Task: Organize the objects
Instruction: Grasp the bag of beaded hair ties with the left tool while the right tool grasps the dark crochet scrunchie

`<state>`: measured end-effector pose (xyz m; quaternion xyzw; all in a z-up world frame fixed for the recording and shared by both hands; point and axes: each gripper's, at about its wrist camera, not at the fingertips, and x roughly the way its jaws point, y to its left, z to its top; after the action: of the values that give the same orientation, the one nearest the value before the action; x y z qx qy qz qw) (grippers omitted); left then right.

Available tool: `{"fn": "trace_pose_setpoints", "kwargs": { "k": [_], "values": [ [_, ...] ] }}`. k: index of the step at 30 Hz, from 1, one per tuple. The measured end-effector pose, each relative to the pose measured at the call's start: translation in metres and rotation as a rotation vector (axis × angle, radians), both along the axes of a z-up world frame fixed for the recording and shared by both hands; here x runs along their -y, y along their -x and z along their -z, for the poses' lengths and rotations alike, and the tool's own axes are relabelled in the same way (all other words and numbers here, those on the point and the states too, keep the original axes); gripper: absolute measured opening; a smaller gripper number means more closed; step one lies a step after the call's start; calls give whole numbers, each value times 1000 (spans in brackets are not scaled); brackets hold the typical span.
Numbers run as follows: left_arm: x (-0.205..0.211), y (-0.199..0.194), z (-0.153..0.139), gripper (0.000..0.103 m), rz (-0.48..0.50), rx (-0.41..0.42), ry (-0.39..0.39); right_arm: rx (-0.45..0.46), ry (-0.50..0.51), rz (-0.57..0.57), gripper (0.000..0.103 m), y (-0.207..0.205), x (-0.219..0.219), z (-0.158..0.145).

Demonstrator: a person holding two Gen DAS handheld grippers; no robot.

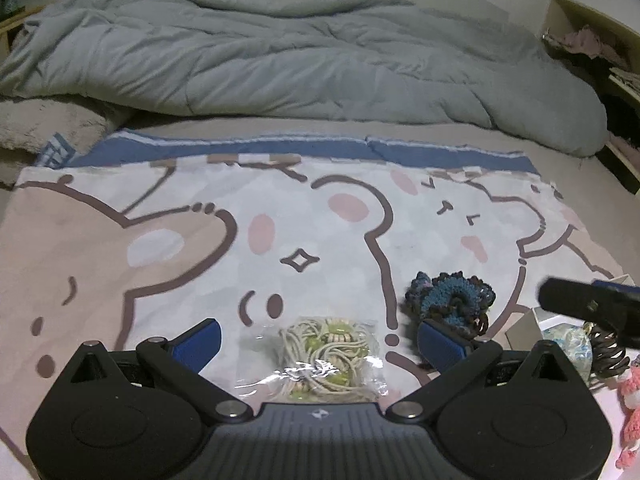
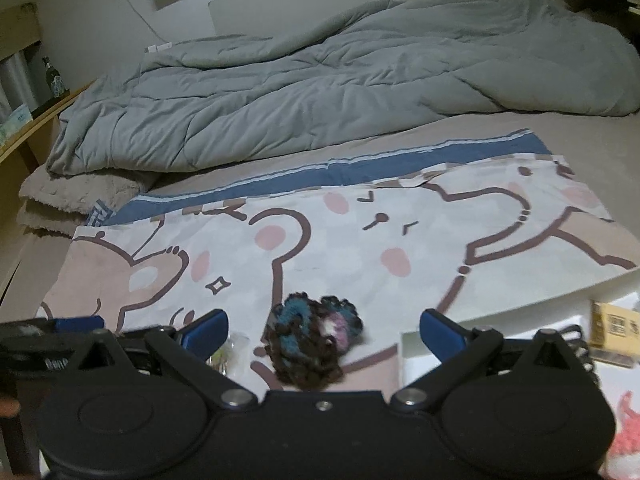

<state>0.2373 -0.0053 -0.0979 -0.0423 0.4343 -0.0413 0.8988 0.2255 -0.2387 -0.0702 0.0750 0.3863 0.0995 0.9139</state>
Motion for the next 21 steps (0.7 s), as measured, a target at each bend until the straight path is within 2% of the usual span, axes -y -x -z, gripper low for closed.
{"fn": "trace_pose_setpoints", "kwargs": {
  "k": [4,11,14,18,21],
  "values": [
    [6,-9,17,103,-17,-48,-7,-28,-8,8,103,-18,-9,11],
    [11,-21,35,103,-5,-92,-86,-117,-69,49,97,-42,-19,44],
    [8,-25,45,103,-14,-119,-113,-148,-47,46,95,-48,-28,59],
    [2,-27,51,103,-17,-132,-47,-176,0,38,92,-53,-37,76],
    [5,-30,57,103,-28,-152,-31,-188,14,34,86,-56,-41,84]
  ]
}}
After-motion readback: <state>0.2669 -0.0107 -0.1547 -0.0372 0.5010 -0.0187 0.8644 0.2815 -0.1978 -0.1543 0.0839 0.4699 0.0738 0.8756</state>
